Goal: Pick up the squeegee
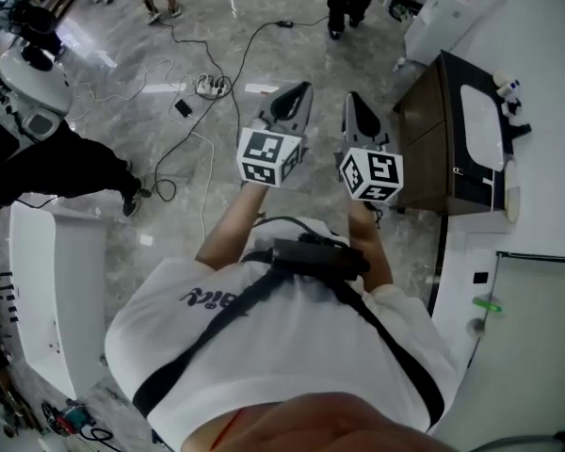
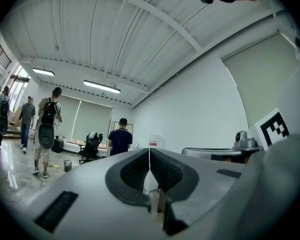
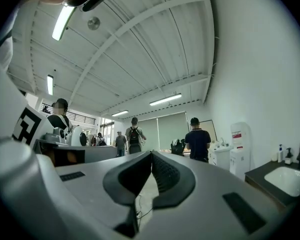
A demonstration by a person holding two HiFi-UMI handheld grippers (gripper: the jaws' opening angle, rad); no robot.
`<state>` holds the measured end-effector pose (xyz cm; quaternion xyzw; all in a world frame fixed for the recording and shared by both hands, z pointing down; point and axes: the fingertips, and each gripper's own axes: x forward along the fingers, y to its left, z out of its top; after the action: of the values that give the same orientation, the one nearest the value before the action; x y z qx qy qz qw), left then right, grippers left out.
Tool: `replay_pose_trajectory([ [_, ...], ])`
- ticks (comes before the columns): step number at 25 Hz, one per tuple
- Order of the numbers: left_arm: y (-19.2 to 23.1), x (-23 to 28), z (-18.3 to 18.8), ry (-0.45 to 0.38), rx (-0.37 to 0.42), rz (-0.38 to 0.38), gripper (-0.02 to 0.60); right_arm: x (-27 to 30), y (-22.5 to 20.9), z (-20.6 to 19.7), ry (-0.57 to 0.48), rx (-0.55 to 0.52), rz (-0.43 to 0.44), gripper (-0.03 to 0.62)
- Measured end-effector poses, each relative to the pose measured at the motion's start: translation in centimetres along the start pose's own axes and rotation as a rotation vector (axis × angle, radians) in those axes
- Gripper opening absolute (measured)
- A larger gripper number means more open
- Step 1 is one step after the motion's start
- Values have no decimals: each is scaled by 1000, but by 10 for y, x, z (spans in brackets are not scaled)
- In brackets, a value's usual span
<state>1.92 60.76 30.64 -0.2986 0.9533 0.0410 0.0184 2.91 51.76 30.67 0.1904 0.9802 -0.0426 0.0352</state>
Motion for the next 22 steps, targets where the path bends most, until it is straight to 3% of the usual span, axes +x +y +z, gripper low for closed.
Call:
replay_pose_trajectory([
  [9,-56,128,-14,-28,-50,-85,14,12,-135,5,-14,-25,-97,6],
  [15,-112,204,-36,19,-43,-234,14,-6,-219,-7,5,8,-257,6],
  [22,-151,310,-57,48,-59,-479,14,12,-309,-12,6,-3,-481,6],
])
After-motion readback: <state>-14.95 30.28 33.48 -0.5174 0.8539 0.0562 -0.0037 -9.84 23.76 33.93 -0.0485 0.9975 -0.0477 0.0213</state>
